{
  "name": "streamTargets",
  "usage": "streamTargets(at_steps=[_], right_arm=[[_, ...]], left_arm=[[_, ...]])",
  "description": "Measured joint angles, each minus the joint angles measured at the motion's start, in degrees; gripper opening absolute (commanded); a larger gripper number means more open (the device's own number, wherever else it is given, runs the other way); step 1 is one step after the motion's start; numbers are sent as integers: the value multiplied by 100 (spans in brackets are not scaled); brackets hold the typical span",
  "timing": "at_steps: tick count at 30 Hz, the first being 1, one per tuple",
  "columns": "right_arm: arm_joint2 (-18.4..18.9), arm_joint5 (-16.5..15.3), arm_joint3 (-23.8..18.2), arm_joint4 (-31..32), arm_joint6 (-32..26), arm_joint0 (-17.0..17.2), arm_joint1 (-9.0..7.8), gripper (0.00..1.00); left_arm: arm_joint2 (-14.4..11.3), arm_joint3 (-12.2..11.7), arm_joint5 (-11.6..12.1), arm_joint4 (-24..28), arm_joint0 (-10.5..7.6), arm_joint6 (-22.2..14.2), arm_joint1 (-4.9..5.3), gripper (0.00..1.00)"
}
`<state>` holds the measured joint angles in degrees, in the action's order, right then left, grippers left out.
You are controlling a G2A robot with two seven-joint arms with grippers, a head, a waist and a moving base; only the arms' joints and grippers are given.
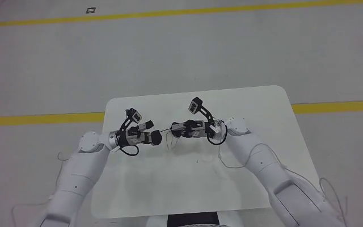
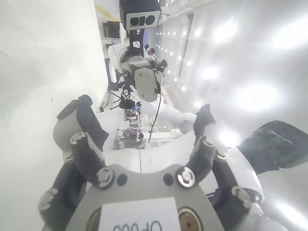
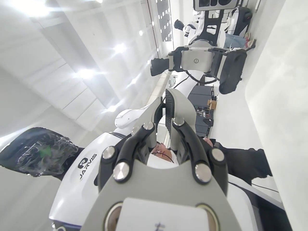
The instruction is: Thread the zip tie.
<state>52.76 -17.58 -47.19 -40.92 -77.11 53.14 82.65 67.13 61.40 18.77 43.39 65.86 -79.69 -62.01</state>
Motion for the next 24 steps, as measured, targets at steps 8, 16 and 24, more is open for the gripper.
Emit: streamTargets(at_steps=[8, 16, 24], right_arm=[[-82, -192, 64, -8, 93, -28, 58, 0], [-89, 15, -307, 211, 523, 147, 33, 0], [-67, 57, -395, 440, 778, 187, 8, 0]], left_arm=[[-118, -51, 45, 68, -62, 5, -20, 100], [-162, 201, -28, -50, 39, 284, -3, 100], [-160, 223, -31, -30, 47, 314, 22, 100]])
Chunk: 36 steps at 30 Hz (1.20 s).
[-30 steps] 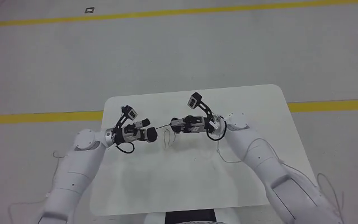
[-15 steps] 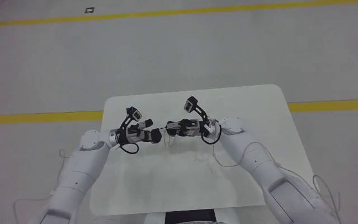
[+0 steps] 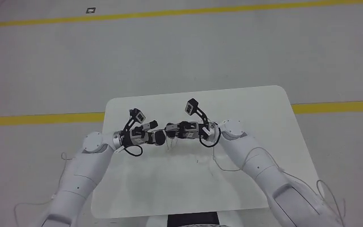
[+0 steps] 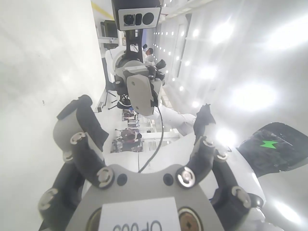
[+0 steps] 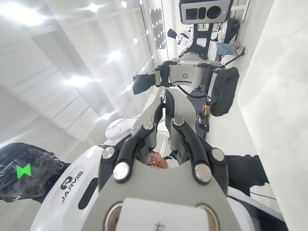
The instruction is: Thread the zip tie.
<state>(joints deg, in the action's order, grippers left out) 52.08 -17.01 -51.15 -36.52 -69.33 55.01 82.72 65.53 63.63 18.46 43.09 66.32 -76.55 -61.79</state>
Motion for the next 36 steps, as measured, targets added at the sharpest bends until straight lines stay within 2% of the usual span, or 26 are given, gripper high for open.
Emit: streamTargets(at_steps=[9, 13, 18, 27, 32, 34, 36], right_arm=[[4, 96, -42, 384, 204, 17, -47, 0], [-14, 127, -93, 546, 373, 28, -54, 0], [132, -9, -144, 365, 461, 100, -78, 0], [230, -100, -314, 316, 462, 211, -115, 0], [181, -117, -359, 315, 346, 216, -107, 0], [166, -125, -355, 319, 310, 203, -104, 0], [150, -133, -347, 354, 257, 183, -105, 0]], left_arm=[[1, 10, 16, 57, -4, -57, 24, 100], [-31, 10, 19, 43, -15, -46, 28, 89], [-54, 4, 28, 67, -21, -37, 34, 93], [-121, -8, 32, 112, -44, -48, 35, 89], [-182, -26, 20, 144, -80, -67, 26, 79], [-199, -42, 28, 157, -94, -72, 24, 70], [-212, -54, 40, 169, -105, -73, 23, 65]])
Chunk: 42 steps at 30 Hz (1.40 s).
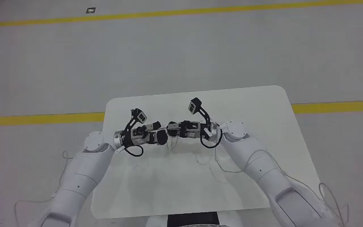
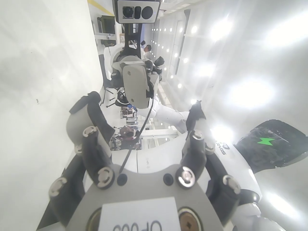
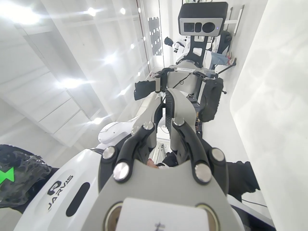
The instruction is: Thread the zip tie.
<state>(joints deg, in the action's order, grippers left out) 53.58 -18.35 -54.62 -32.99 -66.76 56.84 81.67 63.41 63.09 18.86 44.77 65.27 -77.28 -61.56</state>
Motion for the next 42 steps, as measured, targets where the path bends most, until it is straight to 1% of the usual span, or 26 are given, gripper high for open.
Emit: streamTargets(at_steps=[3, 4, 5, 10, 14, 18, 24, 28, 36, 42], right_arm=[[-9, -4, 29, 67, -27, -23, -7, 0], [-14, 7, 41, 114, -16, -33, -10, 0], [-19, 18, 48, 161, -3, -43, -14, 0], [-31, 82, 33, 360, 80, -63, -35, 0], [-37, 138, 8, 495, 152, -64, -53, 0], [-31, 196, -4, 618, 210, -76, -73, 0], [8, 260, -17, 689, 218, -100, -103, 0], [50, 283, -26, 702, 202, -107, -127, 0], [58, 382, -27, 768, 77, -135, -161, 0], [4, 379, -24, 756, -57, -144, -162, 0]], left_arm=[[-13, -13, 10, 6, -13, 1, 1, 53], [-17, -19, 12, 2, -18, 4, 2, 52], [-20, -22, 13, -5, -22, 8, 3, 49], [-49, -23, 7, -35, -35, 29, 8, 42], [-96, -29, 3, -45, -49, 45, 3, 39], [-136, -57, 4, -56, -75, 54, 0, 33], [-171, -110, 12, -83, -107, 75, 1, 29], [-197, -143, 13, -110, -126, 95, 3, 24], [-260, -198, 19, -106, -166, 107, -3, 21], [-299, -226, 30, -107, -192, 110, -6, 20]])
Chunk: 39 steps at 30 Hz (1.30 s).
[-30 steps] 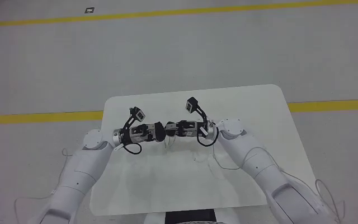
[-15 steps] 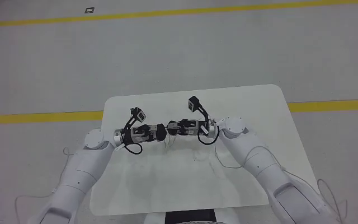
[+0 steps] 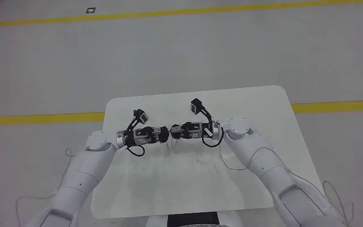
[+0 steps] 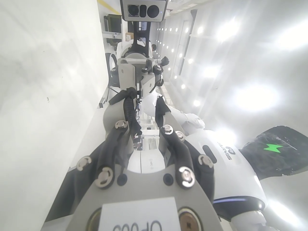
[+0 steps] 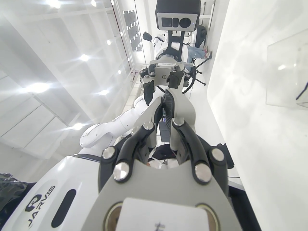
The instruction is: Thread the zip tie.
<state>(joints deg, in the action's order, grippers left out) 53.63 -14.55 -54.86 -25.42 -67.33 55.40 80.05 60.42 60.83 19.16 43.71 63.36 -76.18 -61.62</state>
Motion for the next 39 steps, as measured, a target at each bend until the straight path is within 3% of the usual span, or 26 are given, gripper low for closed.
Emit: streamTargets(at_steps=[6, 20, 28, 29, 30, 31, 32, 39], right_arm=[[-86, 3, 36, 9, -29, -27, 17, 0], [-131, -10, 128, -68, -3, -80, 27, 0], [-136, 7, 122, -90, 10, -79, 21, 0], [-133, 7, 122, -97, 14, -79, 20, 11], [-131, 8, 122, -104, 15, -79, 19, 38], [-128, 7, 120, -111, 16, -79, 18, 86], [-124, 5, 118, -119, 18, -78, 17, 100], [30, -82, 118, -201, 57, -14, -36, 100]], left_arm=[[-37, -25, 14, 11, -22, -11, -3, 17], [-94, -49, 16, 8, -52, -1, 4, 0], [-118, -55, 25, 15, -58, 0, 9, 0], [-119, -60, 27, 17, -57, 1, 10, 0], [-120, -65, 29, 21, -57, 1, 11, 0], [-120, -72, 32, 27, -56, -1, 12, 0], [-119, -76, 32, 32, -56, -6, 13, 0], [-38, -69, 33, 73, -27, -73, 38, 0]])
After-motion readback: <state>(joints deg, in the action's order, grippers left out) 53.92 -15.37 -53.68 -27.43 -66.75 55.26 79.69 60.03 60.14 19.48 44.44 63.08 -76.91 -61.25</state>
